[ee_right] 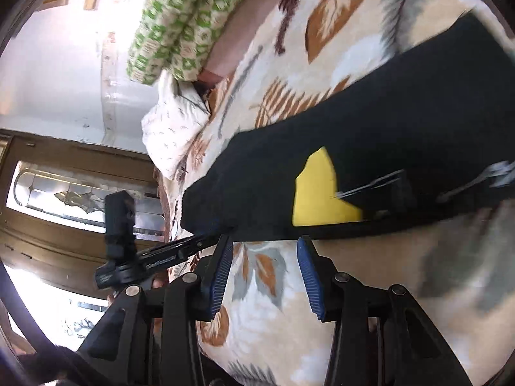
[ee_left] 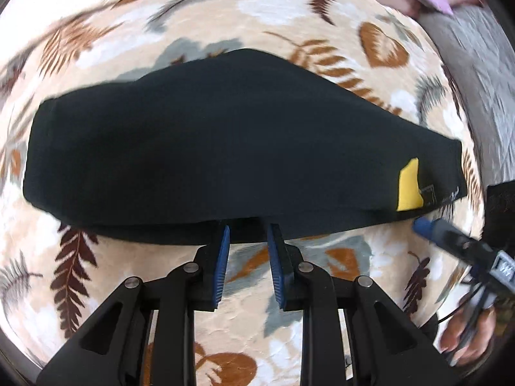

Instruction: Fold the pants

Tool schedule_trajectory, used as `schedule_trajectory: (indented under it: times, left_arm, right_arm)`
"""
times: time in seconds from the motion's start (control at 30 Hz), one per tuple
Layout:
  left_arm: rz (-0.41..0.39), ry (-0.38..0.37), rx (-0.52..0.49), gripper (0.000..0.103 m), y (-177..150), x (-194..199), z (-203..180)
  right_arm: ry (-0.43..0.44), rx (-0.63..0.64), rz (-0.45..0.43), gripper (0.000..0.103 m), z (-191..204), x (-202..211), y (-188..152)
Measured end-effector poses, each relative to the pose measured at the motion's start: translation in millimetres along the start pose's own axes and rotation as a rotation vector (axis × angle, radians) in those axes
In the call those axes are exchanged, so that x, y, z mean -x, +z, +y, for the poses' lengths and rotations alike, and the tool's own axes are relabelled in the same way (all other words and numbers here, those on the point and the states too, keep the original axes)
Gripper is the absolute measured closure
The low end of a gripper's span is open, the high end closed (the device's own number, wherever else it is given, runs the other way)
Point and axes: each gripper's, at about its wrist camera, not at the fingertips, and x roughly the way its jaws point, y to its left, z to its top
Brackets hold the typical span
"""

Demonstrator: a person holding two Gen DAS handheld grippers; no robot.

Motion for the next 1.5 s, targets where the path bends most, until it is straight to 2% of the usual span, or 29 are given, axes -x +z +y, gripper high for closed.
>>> schedule_trajectory:
  times: [0.07,0.13,0.23,0.3,0.4,0.5,0.53,0.57,0.63,0.67,0.8,0.83,0.87,0.9,1.03,1.17,1.27,1.3,1.37,1.47,1.5]
  left_arm:
    - [0.001,-0.014,0.033,0.082,1,-3,9]
    - [0.018,-0.03,0.061,0.082,2,-8,18]
    - [0.031,-0.059,0.079,0.082,3,-15,23]
    - [0.024,-0.077,0.098,0.082,3,-14,28]
    - [0.006,-0.087,0.119,0.082,7,-12,36]
    - [0.028,-0.097,0.143,0.082,14,-22,40]
    - [0.03,-0.099,0.157,0.082,16,-22,40]
    - [0.027,-0.101,0.164,0.082,17,-20,40]
    - [-0.006,-0.111,0.179,0.082,18,-13,39]
    - [-0.006,-0.117,0.193,0.082,17,-11,40]
    - [-0.015,-0.127,0.204,0.082,7,3,45]
    - [-0.04,-0.109,0.189,0.076,5,9,45]
    - [-0.049,-0.095,0.184,0.065,5,11,46]
    - [-0.058,-0.082,0.188,0.061,4,13,47]
    - [-0.088,-0.115,0.186,0.059,8,14,47]
    - [-0.055,-0.06,0.169,0.056,20,-7,35]
    - [-0.076,-0.041,0.195,0.056,24,-11,36]
    - [-0.084,-0.037,0.206,0.058,24,-11,37]
    - [-0.094,-0.003,0.224,0.081,23,-10,41]
    - [-0.092,-0.018,0.257,0.094,19,-10,52]
    - [-0.09,-0.04,0.274,0.095,18,-10,57]
  right_arm:
    - [0.001,-0.019,0.016,0.059,3,-17,0]
    - [-0.033,-0.031,0.021,0.059,6,-30,-1]
    - [-0.048,-0.107,0.025,0.059,0,-42,-2]
    - [-0.057,-0.145,-0.01,0.059,-5,-44,1]
    - [-0.01,-0.283,-0.072,0.06,-19,-45,-1]
    - [0.023,-0.357,-0.132,0.06,-27,-45,-3]
    - [0.026,-0.365,-0.15,0.063,-28,-46,-4]
    - [0.019,-0.357,-0.161,0.066,-28,-46,-4]
    - [0.018,-0.341,-0.186,0.089,-27,-45,-5]
    - [0.018,-0.331,-0.192,0.094,-27,-43,-5]
    - [0.017,-0.295,-0.219,0.094,-21,-37,-8]
    - [0.016,-0.273,-0.222,0.094,-18,-35,-9]
    - [0.005,-0.248,-0.226,0.094,-15,-34,-9]
    - [-0.003,-0.233,-0.228,0.094,-12,-32,-8]
    - [-0.012,-0.19,-0.251,0.094,-6,-29,-7]
    - [-0.011,-0.194,-0.246,0.094,-11,-31,-8]
    - [-0.01,-0.187,-0.243,0.094,-13,-29,-10]
    - [-0.011,-0.183,-0.242,0.094,-13,-30,-10]
    - [-0.01,-0.176,-0.245,0.094,-12,-29,-10]
    - [-0.003,-0.17,-0.249,0.095,-11,-28,-12]
    - [-0.005,-0.162,-0.251,0.095,-11,-27,-12]
